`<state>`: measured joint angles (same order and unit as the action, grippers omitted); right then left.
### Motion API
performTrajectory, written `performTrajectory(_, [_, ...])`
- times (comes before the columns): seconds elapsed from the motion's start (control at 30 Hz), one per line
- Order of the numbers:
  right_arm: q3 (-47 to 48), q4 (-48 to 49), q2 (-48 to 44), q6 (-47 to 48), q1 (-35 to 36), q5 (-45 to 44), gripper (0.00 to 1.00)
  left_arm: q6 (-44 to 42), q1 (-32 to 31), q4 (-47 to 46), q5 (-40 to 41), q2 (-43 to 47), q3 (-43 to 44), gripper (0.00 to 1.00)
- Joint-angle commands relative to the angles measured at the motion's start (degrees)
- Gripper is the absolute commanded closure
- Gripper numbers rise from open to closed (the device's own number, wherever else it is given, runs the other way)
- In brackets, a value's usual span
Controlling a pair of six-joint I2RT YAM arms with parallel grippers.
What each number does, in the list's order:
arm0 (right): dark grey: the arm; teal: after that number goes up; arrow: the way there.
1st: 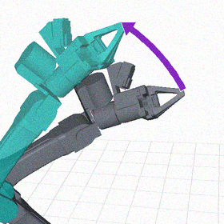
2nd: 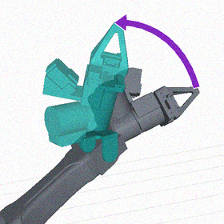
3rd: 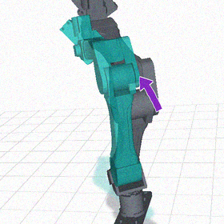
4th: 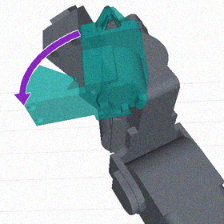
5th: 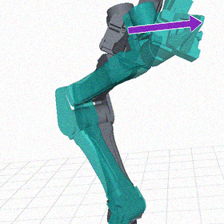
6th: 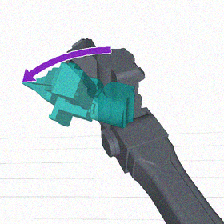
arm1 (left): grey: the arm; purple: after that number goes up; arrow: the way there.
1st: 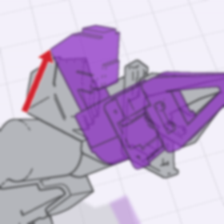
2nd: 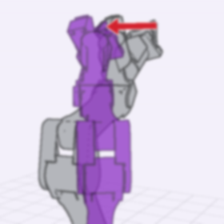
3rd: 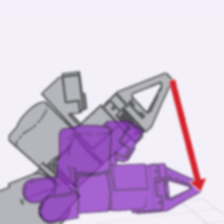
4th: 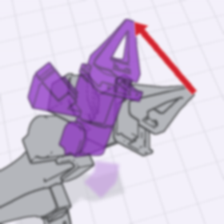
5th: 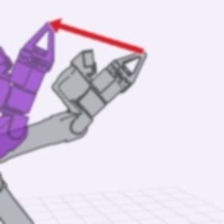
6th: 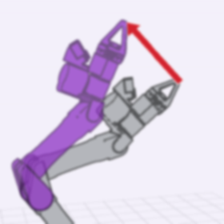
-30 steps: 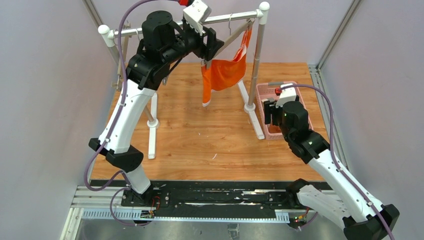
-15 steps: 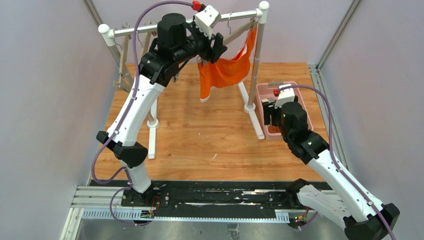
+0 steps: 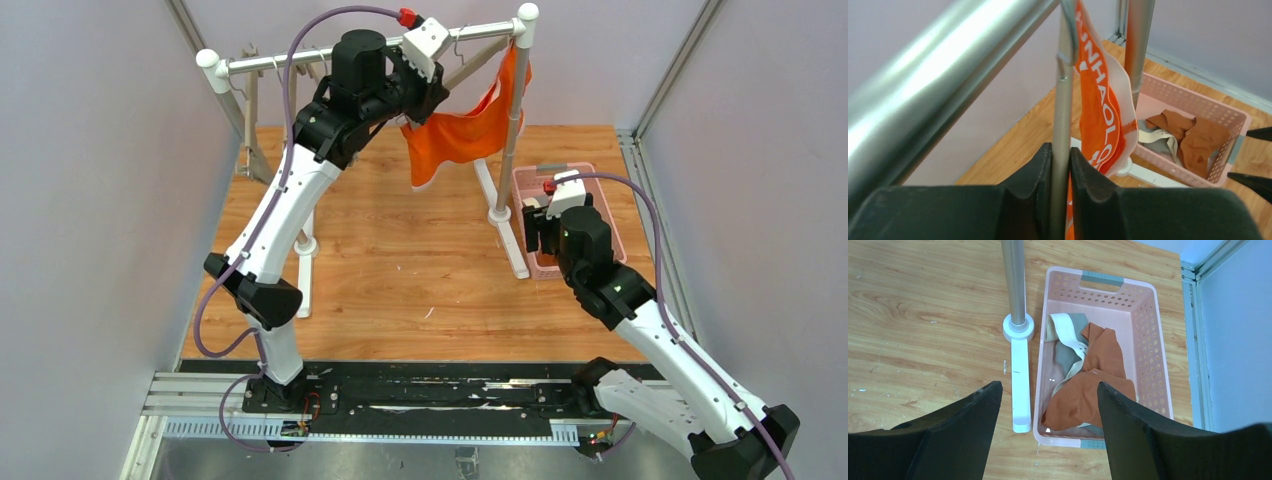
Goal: Remove the underwear clipped to the hanger
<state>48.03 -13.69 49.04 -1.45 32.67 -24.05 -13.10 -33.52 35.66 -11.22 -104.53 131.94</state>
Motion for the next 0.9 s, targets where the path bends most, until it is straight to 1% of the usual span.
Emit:
performTrajectory(0.0, [-0.7,1.5,-1.0,0.7,1.0,-3.0,0.29,0.1,-0.2,-1.4,-0.3,-0.7,1.0,0.89])
performTrajectory(0.03, [-0.7,1.5,-1.0,0.7,0.9,-3.0,0.28,0.3,-0.2,-1.3,-0.1,-0.8,1.2,0.97])
performTrajectory(0.07, [-0.7,1.5,-1.0,0.7,1.0,-3.0,0.28,0.4,-0.2,-1.3,-0.1,-0.7,1.4,1.0])
performTrajectory(0.23, [-1.1,1.6,-1.0,0.6,1.0,-2.8,0.28,0.5,-0.2,-2.1,0.1,0.7,1.9,1.0])
performTrajectory(0.47, [-1.9,2.1,-1.3,0.3,1.1,-2.2,0.28,-0.5,-0.2,-2.1,3.0,4.1,2.6,1.0])
performTrajectory(0.63, [-2.0,2.5,-0.9,0.1,1.1,-2.1,0.28,-1.6,-0.2,-2.9,5.8,7.2,0.4,1.0])
performTrajectory(0.77, [-2.1,2.5,-0.2,-0.1,1.1,0.2,0.28,-2.0,-0.2,-4.4,7.4,9.6,-2.4,1.0])
performTrajectory(0.87, [-2.0,2.5,0.2,-0.3,1.2,0.4,0.28,-2.3,-0.2,-2.2,8.0,10.2,-2.6,1.0])
